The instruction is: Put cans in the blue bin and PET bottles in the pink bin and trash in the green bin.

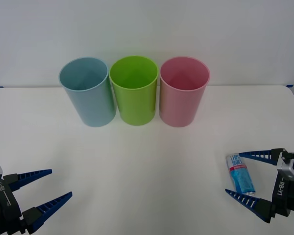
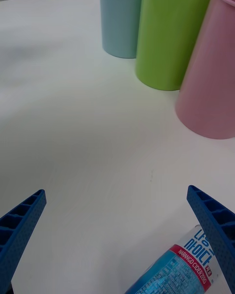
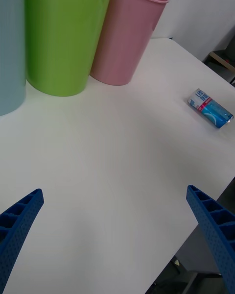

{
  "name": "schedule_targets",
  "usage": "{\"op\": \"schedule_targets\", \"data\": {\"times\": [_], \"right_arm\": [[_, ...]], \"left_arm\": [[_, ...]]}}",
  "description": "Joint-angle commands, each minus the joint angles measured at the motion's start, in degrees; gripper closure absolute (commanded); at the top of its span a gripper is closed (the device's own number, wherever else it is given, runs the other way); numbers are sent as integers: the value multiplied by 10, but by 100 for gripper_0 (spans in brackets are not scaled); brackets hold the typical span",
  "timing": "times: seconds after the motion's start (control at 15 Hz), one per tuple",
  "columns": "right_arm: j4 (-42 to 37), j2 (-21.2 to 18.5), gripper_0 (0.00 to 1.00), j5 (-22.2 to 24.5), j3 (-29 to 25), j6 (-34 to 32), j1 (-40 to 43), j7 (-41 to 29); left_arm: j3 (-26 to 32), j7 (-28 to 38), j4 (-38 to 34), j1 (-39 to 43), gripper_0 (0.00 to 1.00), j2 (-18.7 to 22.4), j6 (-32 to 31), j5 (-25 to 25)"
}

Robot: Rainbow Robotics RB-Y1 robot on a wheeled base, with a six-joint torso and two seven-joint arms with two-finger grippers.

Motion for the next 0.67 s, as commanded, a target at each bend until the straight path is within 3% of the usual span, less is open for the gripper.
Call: {"op": "schedule_targets", "data": {"times": [0.07, 0.67], "right_arm": [[0, 0, 0, 0, 0, 0, 0, 0], [0, 0, 0, 0, 0, 0, 0, 0]], "left_arm": [[0, 0, 0, 0, 0, 0, 0, 0], [0, 0, 0, 0, 0, 0, 0, 0]]}}
